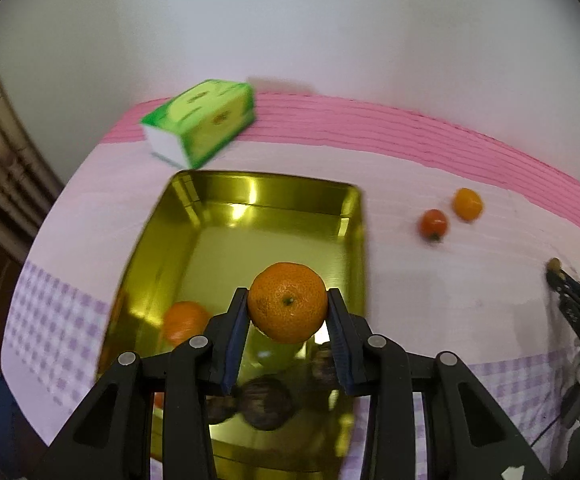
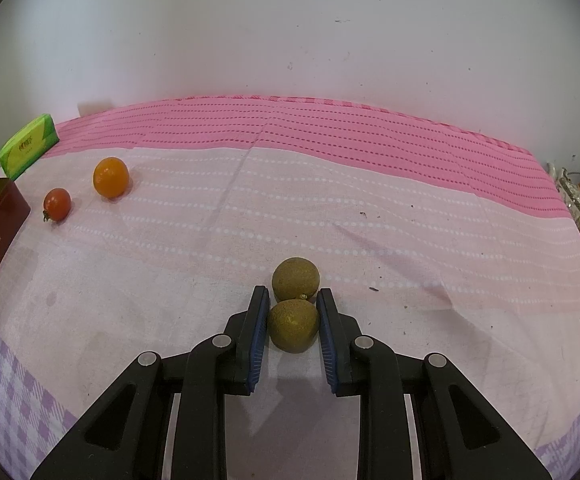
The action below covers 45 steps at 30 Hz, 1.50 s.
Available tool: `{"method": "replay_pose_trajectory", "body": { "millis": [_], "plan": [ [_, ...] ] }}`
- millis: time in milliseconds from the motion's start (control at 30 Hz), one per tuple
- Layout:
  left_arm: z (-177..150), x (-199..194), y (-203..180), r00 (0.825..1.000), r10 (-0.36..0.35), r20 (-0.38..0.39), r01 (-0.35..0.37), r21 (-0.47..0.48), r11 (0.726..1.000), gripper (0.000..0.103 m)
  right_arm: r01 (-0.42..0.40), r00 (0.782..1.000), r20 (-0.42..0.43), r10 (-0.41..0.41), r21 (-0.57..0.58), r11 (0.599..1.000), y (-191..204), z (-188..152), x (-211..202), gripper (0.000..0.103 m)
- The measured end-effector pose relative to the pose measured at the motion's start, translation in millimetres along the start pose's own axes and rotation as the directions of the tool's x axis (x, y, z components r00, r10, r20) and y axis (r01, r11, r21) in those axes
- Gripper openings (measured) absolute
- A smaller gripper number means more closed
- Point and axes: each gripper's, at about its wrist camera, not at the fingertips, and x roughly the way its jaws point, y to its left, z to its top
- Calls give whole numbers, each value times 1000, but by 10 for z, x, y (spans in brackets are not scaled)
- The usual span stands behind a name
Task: Organize fruits
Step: 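Carry the orange over the gold tin with the left tool and lower it, then open the left tool to release the orange into the tin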
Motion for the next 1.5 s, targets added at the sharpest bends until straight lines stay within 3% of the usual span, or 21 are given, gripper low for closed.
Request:
{"method": "replay_pose_trajectory", "body": {
  "millis": [267, 700, 1500],
  "plan": [
    [-61, 127, 302, 998, 41, -44, -43, -40, 998, 34, 0, 1000, 0, 0, -1, 1000, 0, 2, -3, 26],
    [-178, 284, 408, 994, 64, -90, -66, -28, 997, 34, 4, 1000, 0, -4, -6, 1000, 0, 11, 8, 26],
    [-248, 304, 302, 993, 96, -71, -93, 44, 995, 36, 11, 1000, 1, -11, -17, 1000, -2, 20, 26, 26]
  ]
}}
